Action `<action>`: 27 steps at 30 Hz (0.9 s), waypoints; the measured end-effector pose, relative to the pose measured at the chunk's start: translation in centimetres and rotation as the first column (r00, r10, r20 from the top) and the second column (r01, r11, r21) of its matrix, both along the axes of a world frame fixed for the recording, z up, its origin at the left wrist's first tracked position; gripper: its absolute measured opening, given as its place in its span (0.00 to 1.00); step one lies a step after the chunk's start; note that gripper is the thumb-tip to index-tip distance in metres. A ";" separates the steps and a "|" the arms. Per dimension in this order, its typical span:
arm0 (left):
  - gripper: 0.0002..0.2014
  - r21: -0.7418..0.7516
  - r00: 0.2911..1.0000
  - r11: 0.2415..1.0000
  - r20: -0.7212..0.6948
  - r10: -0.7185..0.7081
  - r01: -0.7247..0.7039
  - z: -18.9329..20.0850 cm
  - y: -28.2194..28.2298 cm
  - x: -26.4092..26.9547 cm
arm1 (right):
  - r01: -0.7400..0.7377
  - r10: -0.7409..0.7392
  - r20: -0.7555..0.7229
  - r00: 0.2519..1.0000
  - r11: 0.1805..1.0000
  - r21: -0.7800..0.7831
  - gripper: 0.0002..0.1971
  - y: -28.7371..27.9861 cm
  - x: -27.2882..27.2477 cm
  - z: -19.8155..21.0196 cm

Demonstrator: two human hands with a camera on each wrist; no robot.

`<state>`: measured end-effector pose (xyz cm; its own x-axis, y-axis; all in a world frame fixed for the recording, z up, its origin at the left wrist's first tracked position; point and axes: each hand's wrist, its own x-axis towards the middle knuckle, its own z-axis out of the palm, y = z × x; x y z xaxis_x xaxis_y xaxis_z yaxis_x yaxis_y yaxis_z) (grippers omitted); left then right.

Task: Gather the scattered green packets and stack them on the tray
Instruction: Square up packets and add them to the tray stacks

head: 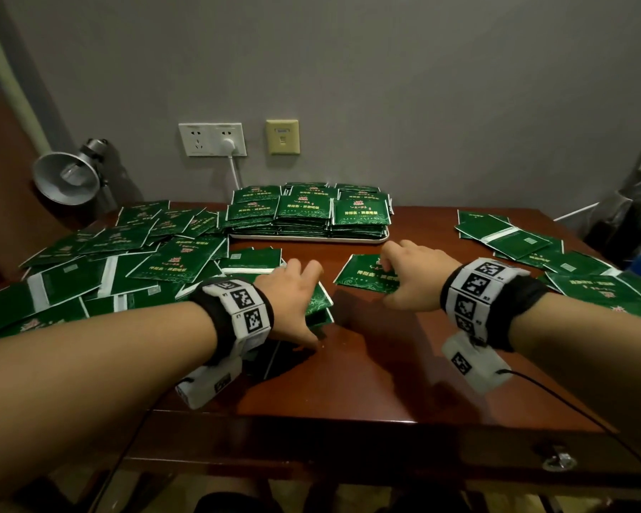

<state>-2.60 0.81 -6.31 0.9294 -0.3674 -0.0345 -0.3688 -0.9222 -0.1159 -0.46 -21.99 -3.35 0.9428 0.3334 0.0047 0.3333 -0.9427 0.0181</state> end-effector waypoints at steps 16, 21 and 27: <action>0.27 -0.115 0.997 0.993 0.079 0.017 -0.008 8.7 0.6 12.7 | -0.016 -0.009 0.127 0.992 0.981 0.191 0.21 -1.8 9.9 4.1; 0.25 -0.096 0.998 0.994 0.048 0.048 -0.043 9.7 -0.1 21.3 | -0.003 -0.020 0.112 0.994 0.979 0.204 0.21 -1.5 18.1 4.7; 0.23 -0.044 1.000 0.999 0.008 0.009 -0.009 8.7 -1.6 29.7 | -0.037 0.025 0.062 0.998 0.981 0.193 0.19 0.0 26.7 4.9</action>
<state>27.06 -0.83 2.38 0.9328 -0.3602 -0.0110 -0.3599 -0.9297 -0.0779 26.25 -22.00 1.53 0.9280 0.3500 0.1273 0.3664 -0.9194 -0.1433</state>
